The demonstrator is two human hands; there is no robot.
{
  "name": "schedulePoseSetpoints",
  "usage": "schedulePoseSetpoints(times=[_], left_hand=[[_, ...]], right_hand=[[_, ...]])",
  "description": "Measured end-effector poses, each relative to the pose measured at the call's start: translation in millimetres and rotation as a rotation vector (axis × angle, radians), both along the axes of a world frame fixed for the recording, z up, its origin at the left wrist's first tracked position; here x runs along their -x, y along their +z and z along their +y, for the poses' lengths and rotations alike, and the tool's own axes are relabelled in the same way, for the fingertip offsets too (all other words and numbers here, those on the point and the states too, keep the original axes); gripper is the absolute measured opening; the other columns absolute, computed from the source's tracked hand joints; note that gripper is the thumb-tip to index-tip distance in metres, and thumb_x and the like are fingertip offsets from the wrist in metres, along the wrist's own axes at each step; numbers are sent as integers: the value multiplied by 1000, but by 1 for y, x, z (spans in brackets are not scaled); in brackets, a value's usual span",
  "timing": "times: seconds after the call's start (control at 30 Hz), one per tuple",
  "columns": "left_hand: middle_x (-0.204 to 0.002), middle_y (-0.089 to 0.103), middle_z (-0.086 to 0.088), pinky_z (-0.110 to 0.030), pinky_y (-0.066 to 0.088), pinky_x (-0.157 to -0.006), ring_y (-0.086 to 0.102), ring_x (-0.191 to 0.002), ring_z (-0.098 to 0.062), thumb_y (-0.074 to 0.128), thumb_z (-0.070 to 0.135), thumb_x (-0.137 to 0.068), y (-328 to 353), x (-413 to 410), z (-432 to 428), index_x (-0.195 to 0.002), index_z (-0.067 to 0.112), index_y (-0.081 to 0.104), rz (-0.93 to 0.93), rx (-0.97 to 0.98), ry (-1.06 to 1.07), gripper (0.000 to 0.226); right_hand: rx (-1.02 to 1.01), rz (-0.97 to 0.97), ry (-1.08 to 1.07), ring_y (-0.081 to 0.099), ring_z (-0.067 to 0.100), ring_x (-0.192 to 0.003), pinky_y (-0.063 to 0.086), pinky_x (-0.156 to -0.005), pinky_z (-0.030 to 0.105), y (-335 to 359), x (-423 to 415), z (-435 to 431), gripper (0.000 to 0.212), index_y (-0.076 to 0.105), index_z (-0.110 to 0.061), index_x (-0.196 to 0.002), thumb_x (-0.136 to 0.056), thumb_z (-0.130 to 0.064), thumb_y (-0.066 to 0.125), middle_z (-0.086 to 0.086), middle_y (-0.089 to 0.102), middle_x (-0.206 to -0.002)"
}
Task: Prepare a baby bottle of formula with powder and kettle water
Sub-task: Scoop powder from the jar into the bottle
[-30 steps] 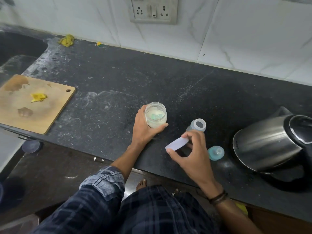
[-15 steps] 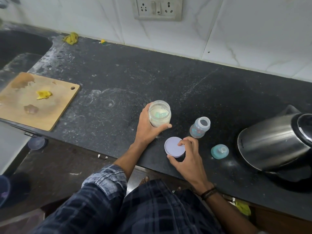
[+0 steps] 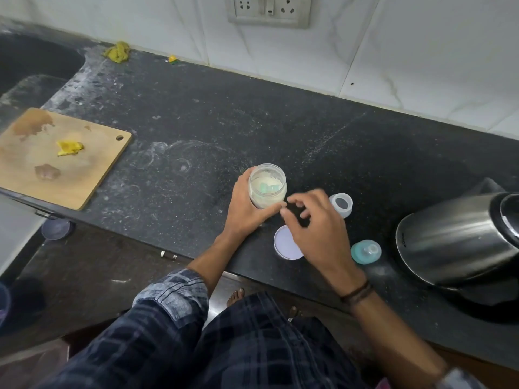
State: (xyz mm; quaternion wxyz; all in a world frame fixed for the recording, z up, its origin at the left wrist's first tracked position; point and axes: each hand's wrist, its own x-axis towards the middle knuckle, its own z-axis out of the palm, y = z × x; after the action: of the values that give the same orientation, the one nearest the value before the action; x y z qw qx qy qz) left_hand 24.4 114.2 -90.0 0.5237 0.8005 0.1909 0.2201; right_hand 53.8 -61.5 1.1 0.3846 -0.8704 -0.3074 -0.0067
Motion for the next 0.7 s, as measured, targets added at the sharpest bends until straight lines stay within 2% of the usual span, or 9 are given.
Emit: schedulePoseSetpoints(times=[0.07, 0.13, 0.23, 0.37, 0.5, 0.63, 0.7], left_hand=[[-134, 56, 15, -38, 43, -109, 52, -130, -14, 91, 50, -69, 3, 0, -2, -138, 28, 50, -4, 15, -1, 83], [-135, 57, 13, -41, 45, -108, 53, -129, -18, 88, 56, -68, 4, 0, -2, -137, 30, 50, -10, 18, -2, 83], [-139, 56, 11, -48, 45, -108, 53, -131, -22, 93, 51, -66, 1, 1, 0, -140, 31, 48, -1, 28, -7, 89], [-140, 53, 11, -44, 43, -110, 49, -133, -17, 95, 44, -66, 0, 3, -1, -143, 27, 45, 7, 3, 1, 94], [-140, 52, 12, -42, 43, -110, 48, -132, -11, 95, 45, -65, 0, 4, -2, -143, 31, 44, 16, -34, 16, 94], [-134, 51, 25, -33, 44, -108, 50, -128, -7, 94, 40, -65, 7, 5, -2, -133, 61, 37, 4, -53, 28, 91], [-134, 51, 23, -34, 43, -108, 49, -129, -7, 94, 42, -65, 6, 4, -2, -136, 55, 40, 12, -39, 25, 91]], right_hand=[[100, 31, 22, 58, 12, -80, 50, -72, 33, 17, -21, 20, 13, 73, -22, -103, -92, -29, 69, -10, 56, -93], [273, 30, 67, 62, 21, -88, 50, -76, 37, 29, -40, 39, 15, 74, -23, -103, -95, -30, 64, -7, 56, -93], [545, -18, 128, 65, 31, -100, 45, -76, 37, 39, -58, 65, 18, 73, -21, -104, -94, -26, 59, 0, 63, -109], [824, -104, 168, 66, 38, -105, 39, -72, 36, 44, -60, 88, 24, 62, -10, -114, -91, -14, 58, 14, 67, -117], [901, -154, 173, 66, 36, -107, 37, -74, 37, 45, -56, 98, 26, 60, -10, -118, -92, -13, 58, 14, 69, -117], [871, -116, 169, 67, 35, -104, 38, -73, 37, 45, -51, 98, 27, 60, -11, -119, -92, -17, 62, 13, 69, -116], [812, -104, 139, 66, 36, -104, 38, -72, 36, 46, -50, 95, 27, 61, -10, -116, -90, -18, 63, 13, 68, -116]])
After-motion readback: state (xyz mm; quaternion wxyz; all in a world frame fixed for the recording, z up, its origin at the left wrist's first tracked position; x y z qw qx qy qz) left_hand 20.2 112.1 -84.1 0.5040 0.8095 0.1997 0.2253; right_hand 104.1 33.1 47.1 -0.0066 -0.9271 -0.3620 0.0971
